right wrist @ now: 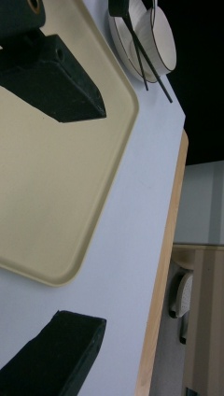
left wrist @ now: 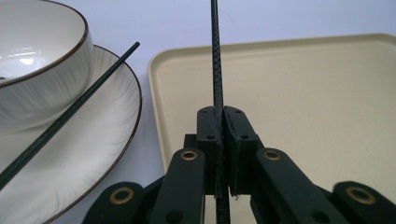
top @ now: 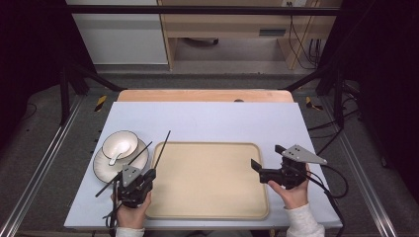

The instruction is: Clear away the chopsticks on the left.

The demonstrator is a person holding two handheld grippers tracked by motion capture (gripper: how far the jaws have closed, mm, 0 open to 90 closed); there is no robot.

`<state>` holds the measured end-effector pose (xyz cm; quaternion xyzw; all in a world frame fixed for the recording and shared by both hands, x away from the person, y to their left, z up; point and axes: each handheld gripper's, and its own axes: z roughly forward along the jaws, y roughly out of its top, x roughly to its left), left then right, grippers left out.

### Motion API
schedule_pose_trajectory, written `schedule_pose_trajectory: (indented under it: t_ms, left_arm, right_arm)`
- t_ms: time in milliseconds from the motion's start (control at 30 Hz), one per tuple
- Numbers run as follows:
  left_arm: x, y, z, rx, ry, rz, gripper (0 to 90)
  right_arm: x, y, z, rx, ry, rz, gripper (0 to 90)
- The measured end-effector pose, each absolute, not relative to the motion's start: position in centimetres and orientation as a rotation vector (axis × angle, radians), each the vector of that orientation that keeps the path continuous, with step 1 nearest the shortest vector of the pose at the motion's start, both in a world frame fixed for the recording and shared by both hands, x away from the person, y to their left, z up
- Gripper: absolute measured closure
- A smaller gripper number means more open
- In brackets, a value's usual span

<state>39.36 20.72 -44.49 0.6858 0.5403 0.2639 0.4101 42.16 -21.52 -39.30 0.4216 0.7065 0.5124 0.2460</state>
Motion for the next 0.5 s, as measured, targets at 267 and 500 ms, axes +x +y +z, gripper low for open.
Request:
schedule_pose_trajectory:
  t_ms: [267, 500]
  left_arm:
    - [38.6, 19.9, -45.8, 1.668, 1.405, 0.697, 85.0]
    - [38.6, 19.6, -47.5, 1.678, 1.438, 0.688, 85.0]
  right_arm:
    - [42.3, -21.3, -39.5, 1.159, 1.946, 1.390, 2.5]
    - [42.3, -21.2, -39.6, 1.156, 1.951, 1.390, 2.5]
